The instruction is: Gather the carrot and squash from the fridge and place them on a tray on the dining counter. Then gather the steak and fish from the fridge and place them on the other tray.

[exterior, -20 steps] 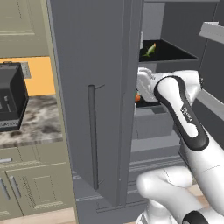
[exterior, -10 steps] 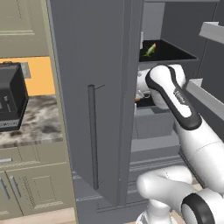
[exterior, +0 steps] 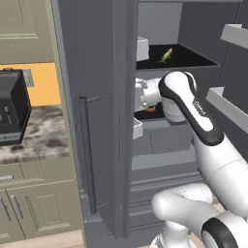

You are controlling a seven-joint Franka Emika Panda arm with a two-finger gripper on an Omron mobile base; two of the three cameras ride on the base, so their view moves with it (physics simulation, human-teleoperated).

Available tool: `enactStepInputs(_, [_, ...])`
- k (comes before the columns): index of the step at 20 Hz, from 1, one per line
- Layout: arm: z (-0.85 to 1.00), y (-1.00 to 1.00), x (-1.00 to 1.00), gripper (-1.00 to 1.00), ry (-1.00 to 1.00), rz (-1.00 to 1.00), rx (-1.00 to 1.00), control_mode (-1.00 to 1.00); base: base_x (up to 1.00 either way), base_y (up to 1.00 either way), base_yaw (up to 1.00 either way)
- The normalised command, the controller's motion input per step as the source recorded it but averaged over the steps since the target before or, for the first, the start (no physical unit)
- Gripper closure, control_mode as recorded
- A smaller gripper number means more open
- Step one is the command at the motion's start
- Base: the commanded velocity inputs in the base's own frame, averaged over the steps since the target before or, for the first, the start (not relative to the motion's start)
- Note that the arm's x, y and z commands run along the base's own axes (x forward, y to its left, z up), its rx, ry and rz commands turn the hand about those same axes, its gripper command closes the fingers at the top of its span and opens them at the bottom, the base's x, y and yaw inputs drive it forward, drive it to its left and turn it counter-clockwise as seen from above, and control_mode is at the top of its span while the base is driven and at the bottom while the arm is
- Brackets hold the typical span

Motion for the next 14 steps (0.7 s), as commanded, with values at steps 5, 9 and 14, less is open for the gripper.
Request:
enactStepInputs(5, [0.11,0.73,-0.19,-1.0,-0.05,0.14,0.0,-1.0,0.0,0.0,0.0])
enactStepInputs(9, [0.02,0.73,0.0,-1.0,0.0,0.12,0.0,-1.0,0.0,0.0,0.0])
enactStepInputs(14, [-0.02,0.6,0.0,-1.0,0.02,0.03,-0.02,-1.0,0.0,0.0,0.0])
